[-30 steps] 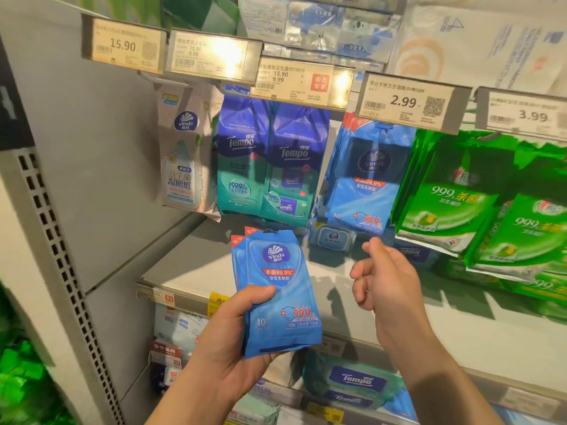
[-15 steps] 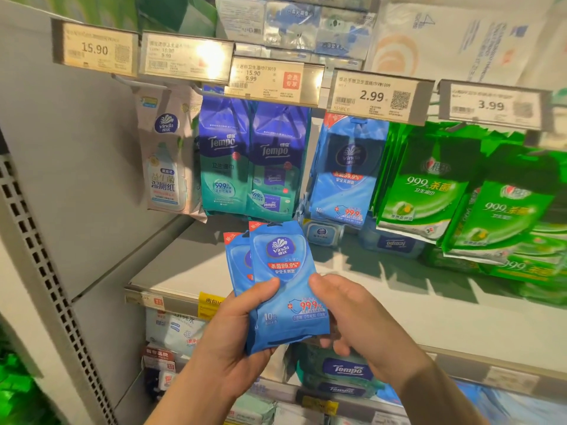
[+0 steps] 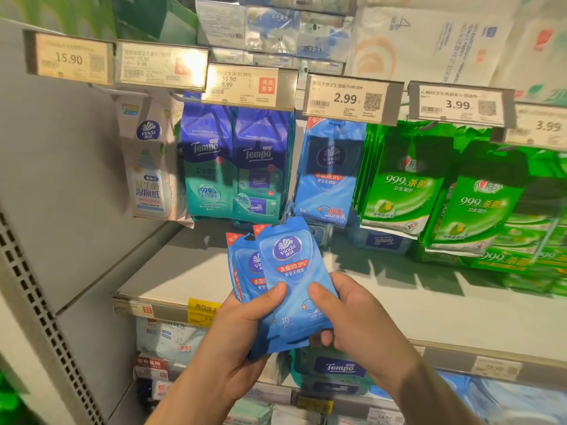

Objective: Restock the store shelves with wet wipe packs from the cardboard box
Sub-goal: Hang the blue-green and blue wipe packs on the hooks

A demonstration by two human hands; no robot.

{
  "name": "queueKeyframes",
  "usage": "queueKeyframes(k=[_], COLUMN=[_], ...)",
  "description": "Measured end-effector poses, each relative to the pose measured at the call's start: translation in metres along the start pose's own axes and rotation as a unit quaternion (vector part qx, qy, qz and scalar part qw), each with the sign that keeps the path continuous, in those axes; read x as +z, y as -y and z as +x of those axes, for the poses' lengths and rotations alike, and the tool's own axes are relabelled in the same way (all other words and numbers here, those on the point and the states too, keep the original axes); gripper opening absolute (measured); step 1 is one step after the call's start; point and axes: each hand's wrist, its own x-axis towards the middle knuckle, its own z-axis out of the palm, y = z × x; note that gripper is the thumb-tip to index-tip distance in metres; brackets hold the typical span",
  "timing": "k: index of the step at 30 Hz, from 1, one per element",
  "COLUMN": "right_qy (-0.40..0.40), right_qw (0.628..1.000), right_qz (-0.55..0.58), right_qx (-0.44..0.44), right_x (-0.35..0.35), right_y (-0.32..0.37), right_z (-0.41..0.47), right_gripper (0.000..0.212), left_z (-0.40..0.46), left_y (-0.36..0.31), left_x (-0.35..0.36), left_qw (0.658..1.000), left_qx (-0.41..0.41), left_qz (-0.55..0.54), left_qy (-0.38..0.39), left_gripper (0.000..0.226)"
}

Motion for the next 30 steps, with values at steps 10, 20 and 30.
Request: queueKeyframes(k=[10,20,30], right_qy=[-0.063,-0.124,-0.145], right_qw=[0.988,0.965,0.948], right_qz=[0.017,0.095,0.147], right_qx=[-0.141,-0.213,-0.244], right_x=[-0.029,-0.043,-0.045], right_y=[0.021,0.046,0.059], right_z=[-0.001,0.022,0.025], right_gripper=[0.008,0.015,0.009], left_z=[0.003,-0.002,-0.004], left_y=[-0.006,-0.007,-0.008], left_x=[-0.006,-0.013,-0.014], left_qw=[0.998,0.997,0.997], left_qx=[0.009,0.000,-0.013], left_qz=[-0.044,-0.045,-0.031], left_qy=[-0.042,-0.055,-0.073], left_gripper=[0.042,0.038,0.032])
